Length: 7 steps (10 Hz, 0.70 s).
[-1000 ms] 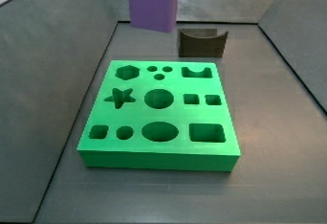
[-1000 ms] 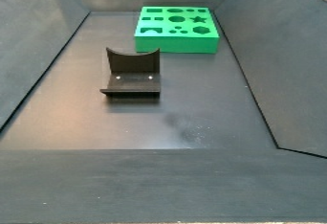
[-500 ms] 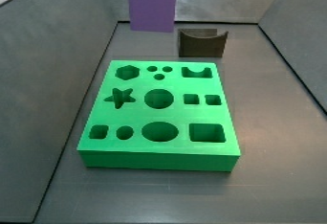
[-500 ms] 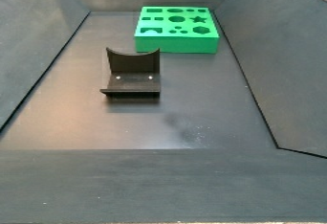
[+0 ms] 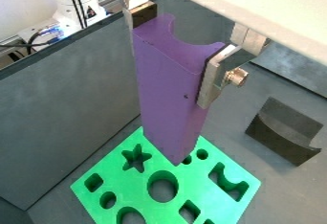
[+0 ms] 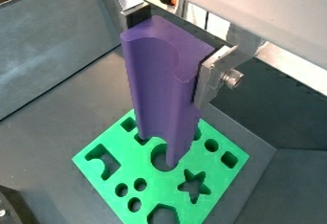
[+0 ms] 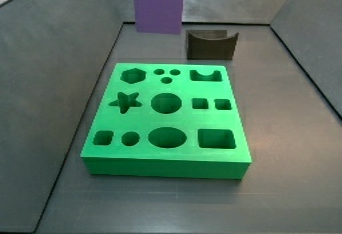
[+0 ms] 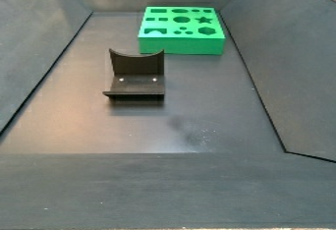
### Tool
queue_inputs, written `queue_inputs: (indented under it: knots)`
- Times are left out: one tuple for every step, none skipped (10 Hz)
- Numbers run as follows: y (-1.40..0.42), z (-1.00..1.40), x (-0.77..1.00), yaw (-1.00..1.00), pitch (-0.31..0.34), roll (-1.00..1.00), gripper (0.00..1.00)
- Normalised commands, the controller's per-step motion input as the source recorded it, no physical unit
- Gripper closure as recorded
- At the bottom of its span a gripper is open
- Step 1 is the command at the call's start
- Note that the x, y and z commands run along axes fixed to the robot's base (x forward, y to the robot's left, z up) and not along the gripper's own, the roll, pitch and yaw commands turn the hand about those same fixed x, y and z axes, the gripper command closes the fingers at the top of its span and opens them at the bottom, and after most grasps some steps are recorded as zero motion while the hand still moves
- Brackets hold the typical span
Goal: Pick up the arch object. Move up. Move to above the board. Insert the arch object.
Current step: Insert the arch object.
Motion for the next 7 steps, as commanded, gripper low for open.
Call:
queue_inputs:
  knots:
    - [0.00,0.00,0.00,0.00,0.009,0.00,1.00]
    - [0.00,0.00,0.00,0.00,0.010,0.00,1.00]
    - [0.00,0.00,0.00,0.00,0.011,0.00,1.00]
    - [0.00,0.00,0.00,0.00,-0.004,0.00,1.00]
    - [0.00,0.00,0.00,0.00,0.007,0.00,1.00]
    - [0.00,0.00,0.00,0.00,0.017,0.00,1.00]
    - [0.00,0.00,0.01,0.00,0.029,0.00,1.00]
